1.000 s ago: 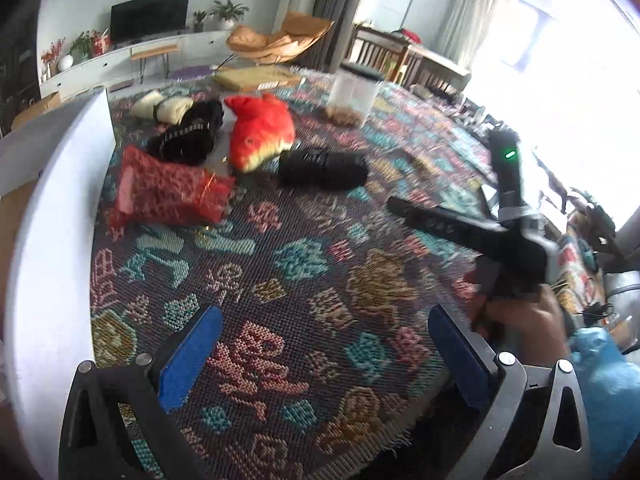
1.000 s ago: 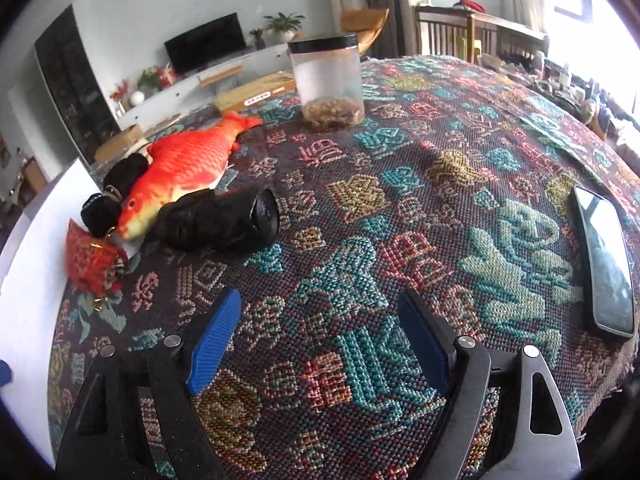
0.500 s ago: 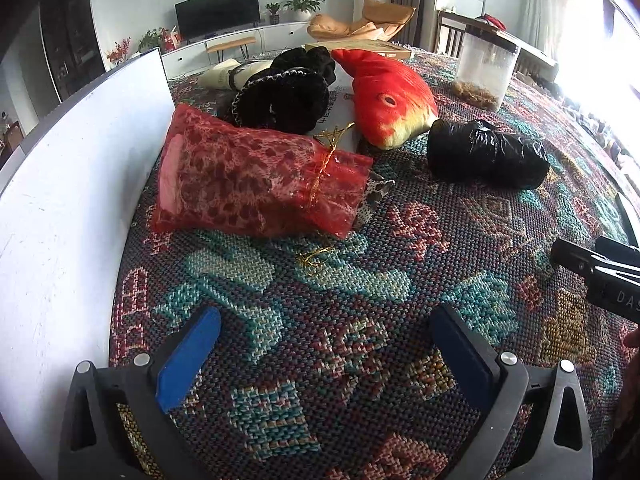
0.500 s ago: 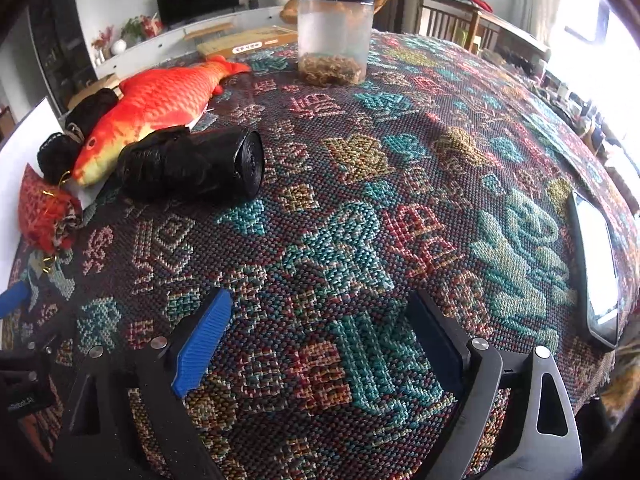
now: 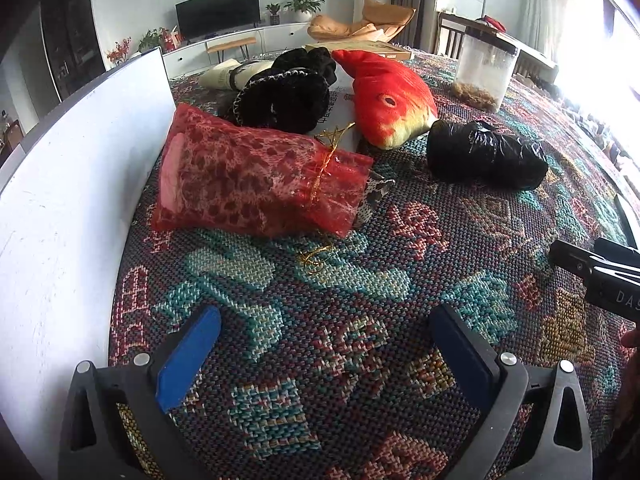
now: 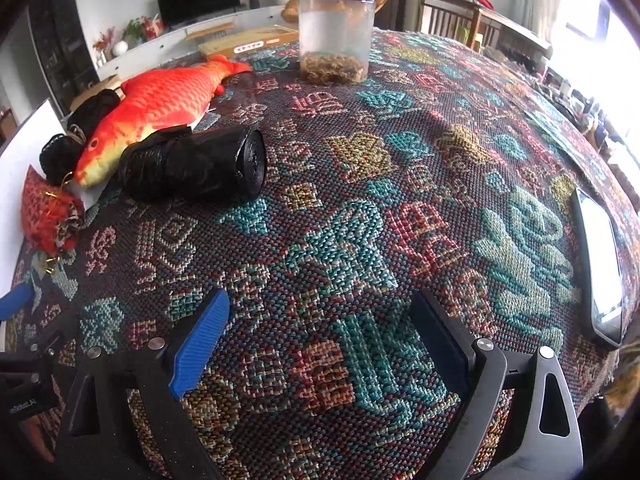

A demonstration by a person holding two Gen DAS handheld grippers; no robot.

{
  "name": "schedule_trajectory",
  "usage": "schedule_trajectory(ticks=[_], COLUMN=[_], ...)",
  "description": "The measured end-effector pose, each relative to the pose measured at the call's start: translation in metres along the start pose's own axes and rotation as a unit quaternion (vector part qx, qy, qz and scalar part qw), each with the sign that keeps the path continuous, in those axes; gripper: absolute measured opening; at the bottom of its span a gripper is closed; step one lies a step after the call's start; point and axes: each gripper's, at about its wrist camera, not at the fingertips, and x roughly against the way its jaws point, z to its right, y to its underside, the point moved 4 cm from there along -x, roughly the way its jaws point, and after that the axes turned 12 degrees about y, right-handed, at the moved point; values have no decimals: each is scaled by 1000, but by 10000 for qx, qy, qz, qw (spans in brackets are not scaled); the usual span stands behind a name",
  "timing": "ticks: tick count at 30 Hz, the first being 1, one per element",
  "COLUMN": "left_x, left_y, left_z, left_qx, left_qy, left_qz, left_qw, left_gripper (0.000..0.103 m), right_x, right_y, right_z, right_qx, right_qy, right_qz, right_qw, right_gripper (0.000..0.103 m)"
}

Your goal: Organize soft objects

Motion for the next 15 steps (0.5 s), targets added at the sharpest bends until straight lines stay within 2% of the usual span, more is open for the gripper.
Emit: schedule_trajectory(ticks=[15], left_x=[1], left_y=[1], left_z=[0], left_qx=[1], left_qy=[-1], left_qz=[1], left_qw=[10000], left_gripper=[103], right_x=[0], right_y=[0], right_z=[0], right_qx=[2], right_qy=[-1], right_qz=[-4], right_qw=[10000], right_gripper=[94])
